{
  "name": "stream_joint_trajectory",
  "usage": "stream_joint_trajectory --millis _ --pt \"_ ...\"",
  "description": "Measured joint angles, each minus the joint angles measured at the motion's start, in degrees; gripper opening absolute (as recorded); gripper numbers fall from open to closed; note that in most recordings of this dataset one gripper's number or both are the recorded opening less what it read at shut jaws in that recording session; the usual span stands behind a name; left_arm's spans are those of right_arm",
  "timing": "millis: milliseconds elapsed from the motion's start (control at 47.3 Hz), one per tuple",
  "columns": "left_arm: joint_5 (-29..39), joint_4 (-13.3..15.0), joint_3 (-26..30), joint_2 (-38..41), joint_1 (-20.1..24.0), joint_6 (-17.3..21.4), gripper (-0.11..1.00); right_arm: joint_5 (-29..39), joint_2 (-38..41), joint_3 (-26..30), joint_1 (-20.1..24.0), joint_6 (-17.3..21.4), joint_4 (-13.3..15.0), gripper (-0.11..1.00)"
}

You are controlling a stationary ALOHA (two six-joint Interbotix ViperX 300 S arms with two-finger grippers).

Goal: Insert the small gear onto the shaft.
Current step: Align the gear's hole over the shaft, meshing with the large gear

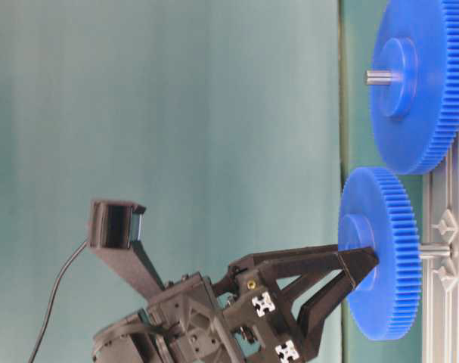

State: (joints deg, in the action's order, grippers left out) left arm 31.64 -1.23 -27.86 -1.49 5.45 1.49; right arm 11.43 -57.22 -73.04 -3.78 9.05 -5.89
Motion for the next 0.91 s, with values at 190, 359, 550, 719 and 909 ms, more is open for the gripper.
stream_joint_trajectory --millis 190,359,550,719,909 --pt "0.00 0.00 0.97 0.97 0.09 0.09 0.88 -0.18 0.00 -0.09 0.00 0.00 0.09 0.65" --pt "0.00 0.00 1.93 1.85 0.00 0.18 0.88 -0.44 -0.09 -0.18 -0.09 0.00 0.00 0.65" --pt "0.26 0.00 2.37 2.02 0.09 -0.44 0.88 -0.44 -0.09 -0.18 -0.09 0.00 0.00 0.65" --pt "1.85 0.00 2.20 0.26 0.09 -0.53 0.88 -0.53 -0.44 -0.18 -0.18 0.00 0.00 0.65" --pt "2.29 0.09 -0.18 -2.99 0.09 -0.97 0.88 -0.53 -1.05 -0.44 -0.09 0.00 0.00 0.65"
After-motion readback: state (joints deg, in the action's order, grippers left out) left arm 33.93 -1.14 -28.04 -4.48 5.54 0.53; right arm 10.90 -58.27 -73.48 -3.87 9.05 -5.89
